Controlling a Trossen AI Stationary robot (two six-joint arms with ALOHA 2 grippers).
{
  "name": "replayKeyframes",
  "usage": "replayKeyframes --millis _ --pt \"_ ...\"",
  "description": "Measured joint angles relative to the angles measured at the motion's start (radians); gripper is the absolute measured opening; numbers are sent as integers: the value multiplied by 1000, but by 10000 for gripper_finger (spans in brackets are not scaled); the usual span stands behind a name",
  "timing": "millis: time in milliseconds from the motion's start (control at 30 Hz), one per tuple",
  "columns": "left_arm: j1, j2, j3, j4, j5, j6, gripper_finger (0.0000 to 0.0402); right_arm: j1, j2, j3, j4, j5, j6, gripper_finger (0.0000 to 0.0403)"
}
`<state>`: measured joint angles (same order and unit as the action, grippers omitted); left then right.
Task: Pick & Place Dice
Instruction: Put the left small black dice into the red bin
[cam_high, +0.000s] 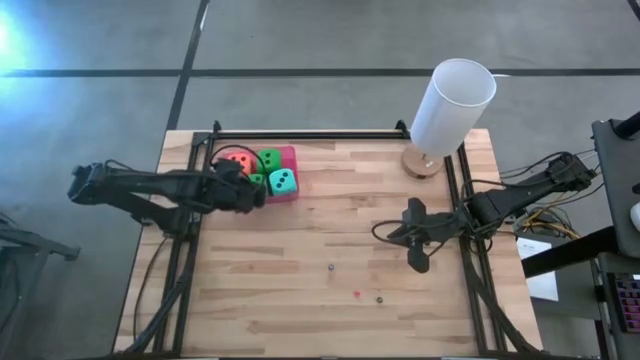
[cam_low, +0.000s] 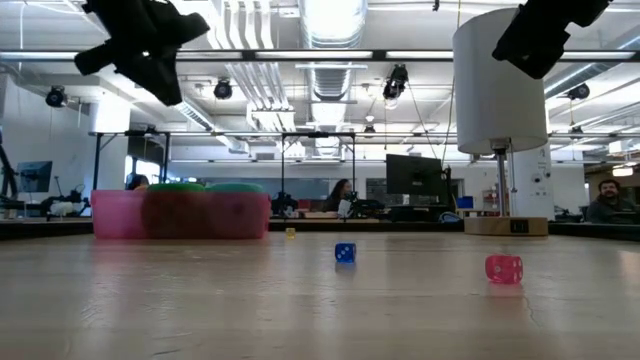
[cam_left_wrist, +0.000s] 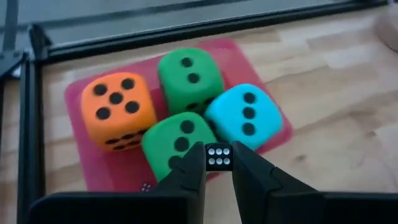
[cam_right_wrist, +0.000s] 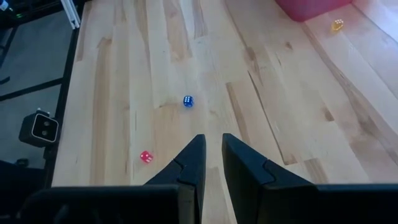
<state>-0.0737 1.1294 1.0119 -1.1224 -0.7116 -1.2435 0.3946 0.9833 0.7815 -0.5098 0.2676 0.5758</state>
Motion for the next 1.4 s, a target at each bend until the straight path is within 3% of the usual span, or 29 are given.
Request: replayKeyframes --millis 433,667,1000,1400 --pt "211 0 -121 -4 171 -65 56 0 0 0 0 16 -2 52" --pt "300 0 -207 28 195 -64 56 0 0 0 0 24 -3 52" --pt "336 0 -332 203 261 -43 56 0 0 0 0 24 -2 52" --pt "342 0 -378 236 293 -40 68 0 0 0 19 23 0 52"
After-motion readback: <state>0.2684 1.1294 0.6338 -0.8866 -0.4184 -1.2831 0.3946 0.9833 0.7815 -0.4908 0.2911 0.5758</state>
